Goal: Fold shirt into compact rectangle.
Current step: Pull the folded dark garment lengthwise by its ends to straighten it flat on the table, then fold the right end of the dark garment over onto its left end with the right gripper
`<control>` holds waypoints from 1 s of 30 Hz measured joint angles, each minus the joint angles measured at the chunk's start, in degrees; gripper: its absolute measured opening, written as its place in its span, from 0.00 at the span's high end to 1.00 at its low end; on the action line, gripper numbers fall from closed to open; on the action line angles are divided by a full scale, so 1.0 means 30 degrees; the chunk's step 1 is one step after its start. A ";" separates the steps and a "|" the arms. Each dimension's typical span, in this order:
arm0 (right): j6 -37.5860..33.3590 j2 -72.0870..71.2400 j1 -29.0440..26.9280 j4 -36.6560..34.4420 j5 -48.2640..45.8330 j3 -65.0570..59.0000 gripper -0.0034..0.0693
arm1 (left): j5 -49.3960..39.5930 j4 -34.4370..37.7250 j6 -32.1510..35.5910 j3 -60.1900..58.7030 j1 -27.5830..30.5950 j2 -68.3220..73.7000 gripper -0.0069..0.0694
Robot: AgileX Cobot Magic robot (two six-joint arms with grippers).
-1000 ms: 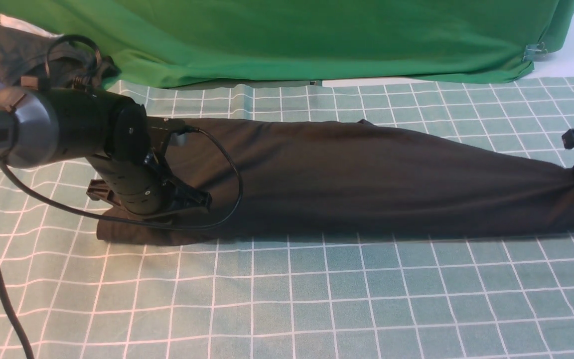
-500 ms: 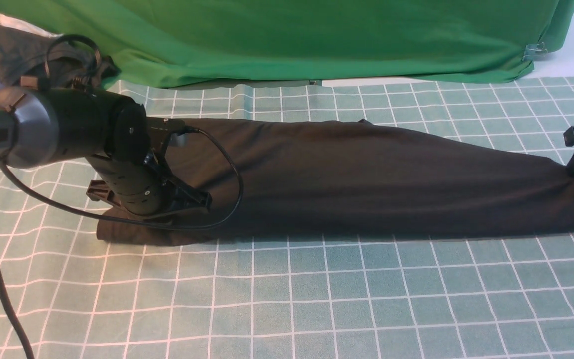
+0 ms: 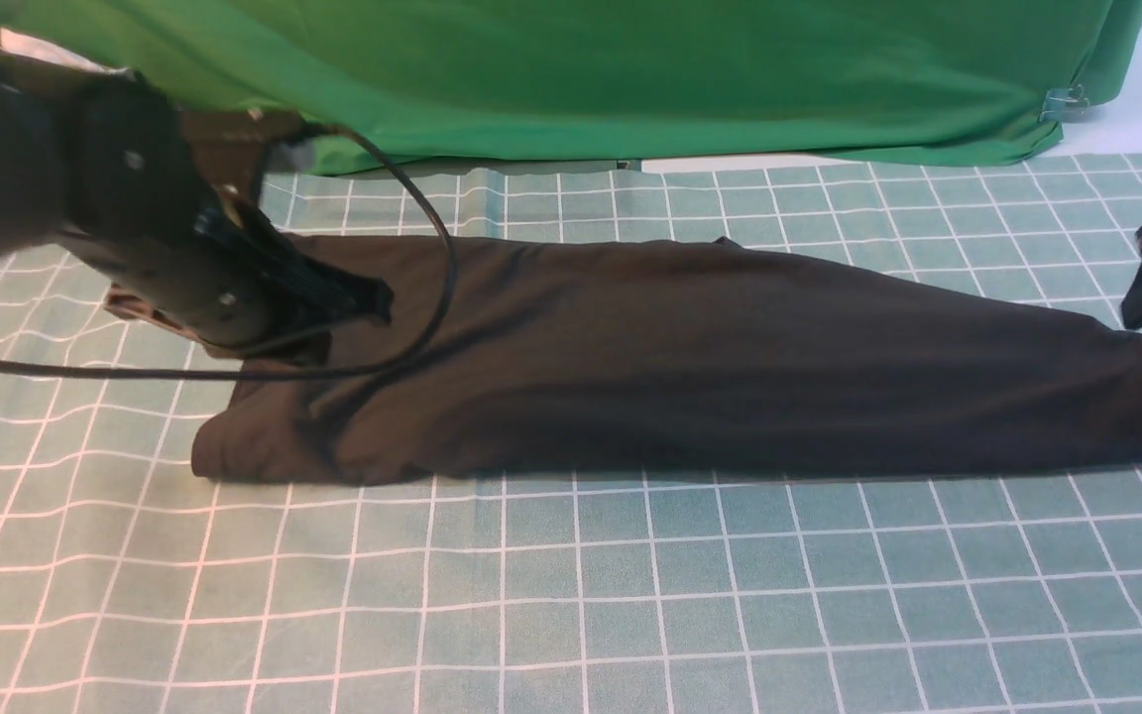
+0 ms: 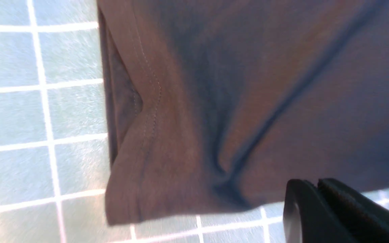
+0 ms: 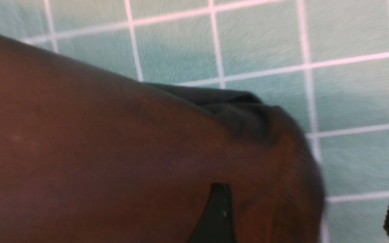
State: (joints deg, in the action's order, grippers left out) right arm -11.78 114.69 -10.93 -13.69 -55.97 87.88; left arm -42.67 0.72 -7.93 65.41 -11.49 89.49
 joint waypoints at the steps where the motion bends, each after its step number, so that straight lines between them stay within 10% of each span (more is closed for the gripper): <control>1: -0.0015 0.0485 0.0174 0.0025 0.0156 0.0000 0.13 | -0.0197 0.0000 0.0000 0.0000 0.0000 -0.0579 0.89; 13: 0.0430 0.2281 0.1991 0.2522 0.0742 -0.0074 0.21 | -0.1641 0.0015 0.0000 0.0000 0.0000 -0.4674 0.89; 20: -0.0644 0.2242 0.2119 0.2325 0.0725 -0.0074 0.81 | -0.1822 0.0015 0.0000 -0.0007 0.0000 -0.5189 0.89; 30: -0.0477 0.0006 -0.0489 0.3086 0.0256 -0.0074 0.86 | -0.2256 0.0206 0.0000 -0.0007 0.0000 -0.5303 0.89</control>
State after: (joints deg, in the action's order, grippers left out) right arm -13.21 114.71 -12.40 -4.43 -55.20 87.66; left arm -49.44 1.34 -7.93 65.39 -11.49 73.58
